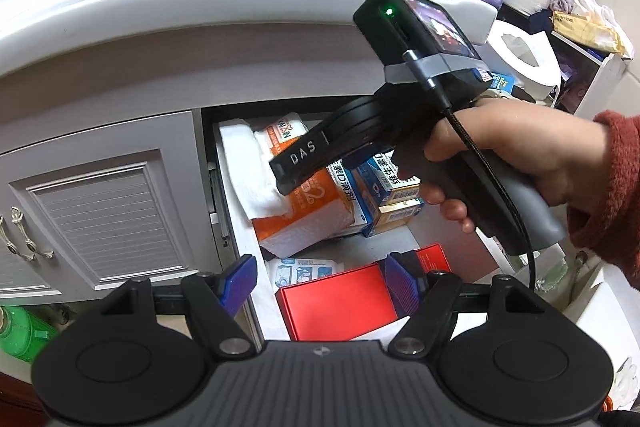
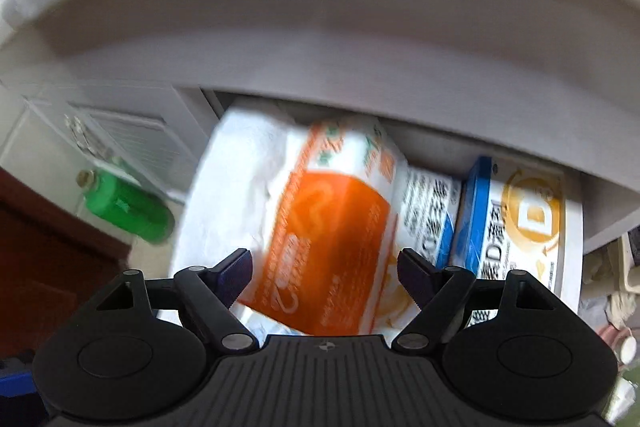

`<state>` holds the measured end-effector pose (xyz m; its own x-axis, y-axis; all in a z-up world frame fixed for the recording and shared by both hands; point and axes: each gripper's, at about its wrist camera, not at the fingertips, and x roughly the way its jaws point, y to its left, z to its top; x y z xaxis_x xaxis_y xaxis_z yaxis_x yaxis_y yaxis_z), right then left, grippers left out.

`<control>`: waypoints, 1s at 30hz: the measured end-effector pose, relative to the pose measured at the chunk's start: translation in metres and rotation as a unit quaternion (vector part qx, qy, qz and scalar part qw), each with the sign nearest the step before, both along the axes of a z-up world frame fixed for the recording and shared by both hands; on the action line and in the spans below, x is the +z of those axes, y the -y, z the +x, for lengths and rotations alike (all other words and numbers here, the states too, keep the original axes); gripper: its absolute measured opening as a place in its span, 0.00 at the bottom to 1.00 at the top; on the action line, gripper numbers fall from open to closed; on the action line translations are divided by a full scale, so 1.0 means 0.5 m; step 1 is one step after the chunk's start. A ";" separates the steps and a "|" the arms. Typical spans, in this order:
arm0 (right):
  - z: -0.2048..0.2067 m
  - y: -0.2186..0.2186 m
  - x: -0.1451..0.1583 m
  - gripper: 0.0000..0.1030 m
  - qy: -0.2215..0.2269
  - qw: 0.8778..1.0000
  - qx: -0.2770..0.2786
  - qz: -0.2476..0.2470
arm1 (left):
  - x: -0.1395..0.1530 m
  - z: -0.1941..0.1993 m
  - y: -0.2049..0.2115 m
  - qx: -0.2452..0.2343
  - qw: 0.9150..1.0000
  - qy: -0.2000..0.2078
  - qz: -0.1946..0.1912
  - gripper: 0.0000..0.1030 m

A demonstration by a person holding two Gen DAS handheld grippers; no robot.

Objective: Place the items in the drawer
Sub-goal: 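Push the tissue pack deeper into the drawer with the right gripper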

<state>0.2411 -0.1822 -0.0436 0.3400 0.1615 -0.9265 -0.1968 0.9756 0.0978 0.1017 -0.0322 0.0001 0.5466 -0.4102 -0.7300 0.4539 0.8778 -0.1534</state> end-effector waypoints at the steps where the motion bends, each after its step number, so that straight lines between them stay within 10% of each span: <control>1: 0.002 -0.003 -0.012 0.77 -0.007 1.000 0.002 -0.008 | 0.000 -0.001 0.002 -0.001 1.000 0.000 0.000 0.82; 16: 0.002 -0.039 -0.039 0.77 0.014 0.999 0.003 -0.029 | 0.001 0.000 0.001 -0.002 1.000 0.001 0.001 0.82; 23: -0.036 -0.030 0.076 0.82 0.106 0.991 0.070 0.049 | 0.002 -0.003 -0.007 -0.003 1.000 0.001 0.000 0.82; 30: -0.023 -0.088 0.046 0.84 0.143 0.986 0.089 0.015 | 0.004 -0.012 0.002 -0.012 1.000 0.006 0.005 0.82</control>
